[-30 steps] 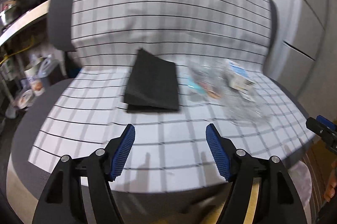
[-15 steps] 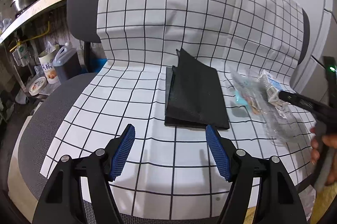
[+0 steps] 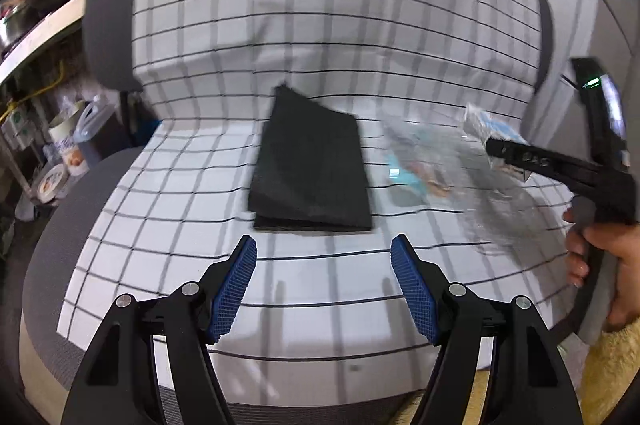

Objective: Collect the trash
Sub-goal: 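Grasp the white milk carton with the right tool, lift, then grasp the clear plastic tray with the left tool, lift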

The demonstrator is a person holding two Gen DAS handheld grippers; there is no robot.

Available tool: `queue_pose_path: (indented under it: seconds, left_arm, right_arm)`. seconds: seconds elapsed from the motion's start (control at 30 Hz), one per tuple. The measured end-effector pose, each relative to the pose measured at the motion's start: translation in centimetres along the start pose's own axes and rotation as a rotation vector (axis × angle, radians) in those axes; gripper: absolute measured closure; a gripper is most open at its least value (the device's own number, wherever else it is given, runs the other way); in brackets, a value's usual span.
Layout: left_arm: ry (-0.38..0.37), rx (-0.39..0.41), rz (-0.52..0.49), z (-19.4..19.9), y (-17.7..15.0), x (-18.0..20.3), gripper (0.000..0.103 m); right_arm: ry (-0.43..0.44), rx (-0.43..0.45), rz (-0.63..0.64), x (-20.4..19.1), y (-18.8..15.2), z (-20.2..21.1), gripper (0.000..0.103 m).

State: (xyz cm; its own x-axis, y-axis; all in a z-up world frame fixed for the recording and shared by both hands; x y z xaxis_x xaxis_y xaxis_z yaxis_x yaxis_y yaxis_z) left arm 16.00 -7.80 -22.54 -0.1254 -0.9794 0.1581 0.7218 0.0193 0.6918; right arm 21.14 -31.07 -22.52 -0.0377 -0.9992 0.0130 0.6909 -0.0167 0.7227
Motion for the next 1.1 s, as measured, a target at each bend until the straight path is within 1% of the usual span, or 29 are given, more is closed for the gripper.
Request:
queue_pose_path:
  seconds: [0.07,0.1,0.17,0.23,0.3,0.37,0.4,0.43,0.47,0.53,0.67,0.73,0.8,0.83,0.87,0.97,1.03,1.1]
  left_arm:
    - [-0.023,0.0,-0.023,0.0,0.1,1.5,0.033]
    - [-0.049,-0.005,-0.036,-0.1,0.2,2.9,0.033]
    - [-0.076,-0.012,-0.052,-0.6,0.2,4.6,0.033]
    - [-0.106,-0.032,-0.072,-1.6,0.3,6.9,0.035]
    - [-0.142,-0.058,-0.07,-2.7,0.4,8.6,0.041]
    - [-0.169,-0.095,-0.058,-4.3,0.5,10.1,0.057]
    - [-0.18,-0.107,-0.052,-4.9,0.6,10.6,0.062]
    - [-0.186,-0.116,-0.047,-5.4,0.7,11.0,0.066]
    - [-0.189,-0.121,-0.041,-6.0,1.0,11.3,0.067]
    - [-0.179,-0.124,-0.036,-7.1,1.6,11.8,0.068]
    - [-0.114,-0.143,-0.052,-9.8,2.4,12.5,0.07]
    - [-0.1,-0.156,-0.057,-10.7,2.5,12.5,0.07]
    - [-0.1,-0.175,-0.063,-11.7,2.5,12.8,0.077]
    - [-0.101,-0.185,-0.067,-12.2,2.3,12.9,0.088]
    - [-0.102,-0.194,-0.065,-12.6,2.2,12.9,0.094]
    - [-0.138,-0.158,-0.033,-11.8,2.7,12.9,0.097]
    - [-0.186,-0.129,-0.011,-10.4,3.2,13.2,0.098]
    - [-0.217,-0.087,-0.011,-8.3,3.9,13.5,0.098]
  right_arm:
    - [0.002,0.046,-0.003,0.7,-0.1,2.8,0.029]
    - [-0.003,0.072,-0.003,1.3,-0.4,4.6,0.029]
    - [-0.017,0.105,-0.001,2.6,-1.2,7.4,0.029]
    - [-0.032,0.129,0.002,3.8,-2.2,9.5,0.029]
    - [-0.051,0.148,0.008,4.7,-3.4,11.2,0.029]
    - [-0.073,0.162,0.008,5.8,-4.5,12.6,0.029]
    - [-0.085,0.168,0.004,6.4,-5.1,13.3,0.029]
    - [-0.093,0.171,0.001,6.8,-5.5,13.6,0.029]
    - [-0.102,0.173,-0.003,7.2,-6.0,14.0,0.029]
    - [-0.106,0.174,-0.02,7.9,-6.8,14.4,0.029]
    - [-0.088,0.172,-0.072,9.3,-8.1,15.0,0.029]
    - [-0.086,0.172,-0.095,9.9,-8.7,15.2,0.029]
    - [-0.093,0.169,-0.107,10.4,-9.3,15.3,0.029]
    - [-0.095,0.168,-0.111,10.4,-9.5,15.4,0.029]
    - [-0.097,0.167,-0.116,10.5,-9.7,15.5,0.029]
    - [-0.112,0.172,-0.12,10.8,-10.1,16.0,0.029]
    - [-0.119,0.181,-0.123,10.9,-10.2,16.4,0.029]
    - [-0.127,0.194,-0.128,11.0,-10.1,17.1,0.029]
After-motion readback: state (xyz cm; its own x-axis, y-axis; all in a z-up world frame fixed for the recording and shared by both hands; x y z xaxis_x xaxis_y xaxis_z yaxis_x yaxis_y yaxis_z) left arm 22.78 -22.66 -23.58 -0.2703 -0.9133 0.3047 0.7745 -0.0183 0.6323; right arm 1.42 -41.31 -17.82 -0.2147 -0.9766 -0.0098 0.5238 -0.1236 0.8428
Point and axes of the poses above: each gripper's, at about its wrist camera, not at the fingertips, and z roughly against the way its jaws point, x to its right, y to its top, the point moved 9 cm from there along -z, roughly the way its jaws point, and after that the axes turned 8 degrees about z, right-handed, at the moved point
